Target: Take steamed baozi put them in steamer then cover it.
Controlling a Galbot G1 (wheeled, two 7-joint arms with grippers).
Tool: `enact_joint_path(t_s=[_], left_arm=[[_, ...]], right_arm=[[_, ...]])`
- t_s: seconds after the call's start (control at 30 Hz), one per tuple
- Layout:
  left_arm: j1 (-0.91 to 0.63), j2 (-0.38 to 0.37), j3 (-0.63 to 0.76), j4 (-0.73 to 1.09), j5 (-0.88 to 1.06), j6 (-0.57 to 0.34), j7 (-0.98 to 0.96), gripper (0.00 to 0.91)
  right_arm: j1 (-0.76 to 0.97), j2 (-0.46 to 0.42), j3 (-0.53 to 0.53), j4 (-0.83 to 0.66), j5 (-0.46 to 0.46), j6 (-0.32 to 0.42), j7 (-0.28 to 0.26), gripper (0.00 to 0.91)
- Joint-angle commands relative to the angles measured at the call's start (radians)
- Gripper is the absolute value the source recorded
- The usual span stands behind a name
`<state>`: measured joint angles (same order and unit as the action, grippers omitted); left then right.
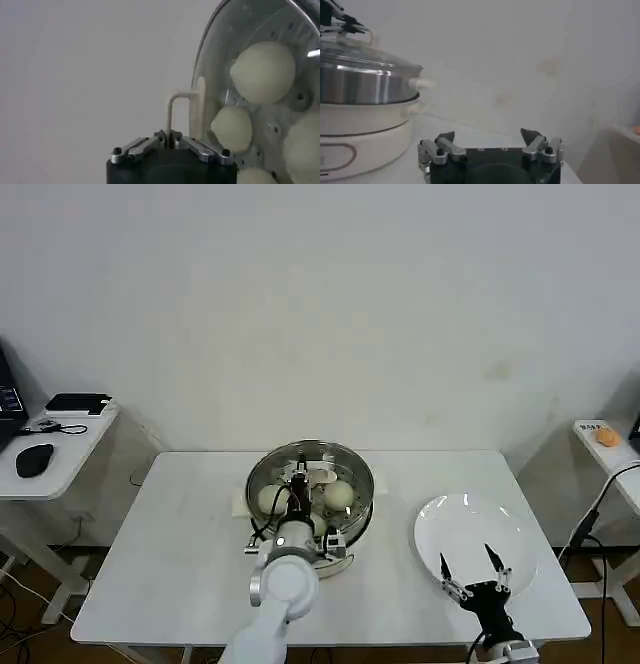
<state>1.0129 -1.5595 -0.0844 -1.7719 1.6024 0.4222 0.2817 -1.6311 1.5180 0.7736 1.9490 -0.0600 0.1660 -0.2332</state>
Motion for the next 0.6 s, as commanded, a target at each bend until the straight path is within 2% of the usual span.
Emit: enact_joint_path(t_s=[0.03, 0.33, 0.6], left_arm=[[0.001, 0.0, 0.001, 0.001, -0.028, -0.009, -0.01, 0.907], [0.024, 0.009, 0.003, -0.049, -0.032, -0.009, -0.009, 0.907], [0.094, 0.048, 0.02, -0.163, -0.07, -0.019, -0.011, 0.907]], right_arm=[[-0.001, -0.001, 0.0, 0.0, 0.0, 0.001, -0.001, 0.907], [0.0, 0.0, -0.011, -0.001, -0.004, 0.0, -0.001, 0.907], [0.0, 0.001, -0.012, -0.003, -0.005, 0.0, -0.001, 0.907]])
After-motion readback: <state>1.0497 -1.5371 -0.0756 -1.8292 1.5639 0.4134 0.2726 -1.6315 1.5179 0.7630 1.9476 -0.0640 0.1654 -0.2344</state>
